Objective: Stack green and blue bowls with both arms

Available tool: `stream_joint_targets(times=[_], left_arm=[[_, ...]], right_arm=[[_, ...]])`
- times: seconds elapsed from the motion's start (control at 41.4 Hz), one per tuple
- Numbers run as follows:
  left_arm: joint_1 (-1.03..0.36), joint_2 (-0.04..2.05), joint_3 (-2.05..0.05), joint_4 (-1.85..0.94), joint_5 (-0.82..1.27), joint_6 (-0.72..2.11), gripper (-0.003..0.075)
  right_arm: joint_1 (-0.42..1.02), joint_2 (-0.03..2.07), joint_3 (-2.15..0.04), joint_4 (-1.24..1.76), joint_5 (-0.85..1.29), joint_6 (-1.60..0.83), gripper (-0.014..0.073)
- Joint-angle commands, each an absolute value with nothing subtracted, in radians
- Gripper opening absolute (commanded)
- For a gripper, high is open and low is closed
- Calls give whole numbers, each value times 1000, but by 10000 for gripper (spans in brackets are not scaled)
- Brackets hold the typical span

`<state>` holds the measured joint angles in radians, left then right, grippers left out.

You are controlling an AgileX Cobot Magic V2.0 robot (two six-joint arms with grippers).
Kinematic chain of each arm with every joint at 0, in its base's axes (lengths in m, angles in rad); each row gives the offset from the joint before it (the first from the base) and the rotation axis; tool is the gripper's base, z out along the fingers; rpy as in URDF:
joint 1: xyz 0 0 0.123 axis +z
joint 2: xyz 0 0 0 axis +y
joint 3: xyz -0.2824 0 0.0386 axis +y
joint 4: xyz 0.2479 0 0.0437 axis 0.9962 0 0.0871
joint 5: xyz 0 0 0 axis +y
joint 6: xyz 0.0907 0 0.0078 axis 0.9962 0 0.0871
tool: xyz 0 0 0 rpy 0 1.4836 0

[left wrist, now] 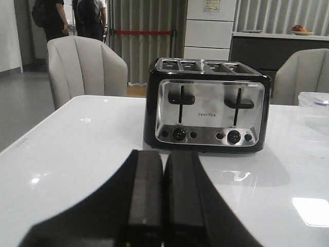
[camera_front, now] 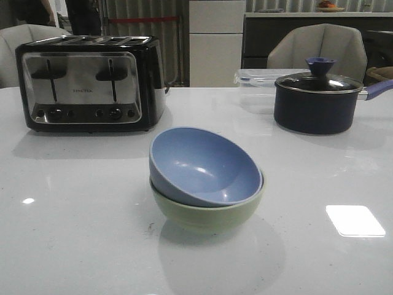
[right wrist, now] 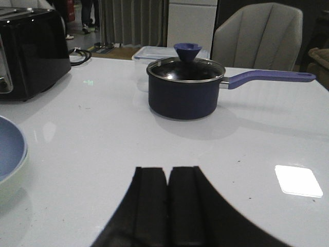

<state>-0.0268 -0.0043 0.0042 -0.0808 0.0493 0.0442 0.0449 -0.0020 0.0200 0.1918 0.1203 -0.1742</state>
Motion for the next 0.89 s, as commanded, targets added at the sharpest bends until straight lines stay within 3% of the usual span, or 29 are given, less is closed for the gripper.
stream_joint_targets(times=[0.0, 0.338, 0.507, 0.869], left_arm=[[-25, -24, 7, -89, -36, 34, 93], [-25, -24, 7, -89, -36, 34, 93], [-25, -24, 7, -89, -36, 34, 93], [-25, -24, 7, -89, -36, 34, 93]], right_arm=[[39, -27, 22, 188, -10, -188, 57], [42, -29, 24, 184, -45, -173, 57], [42, -29, 25, 17, -117, 14, 57], [42, -29, 25, 16, -115, 19, 57]])
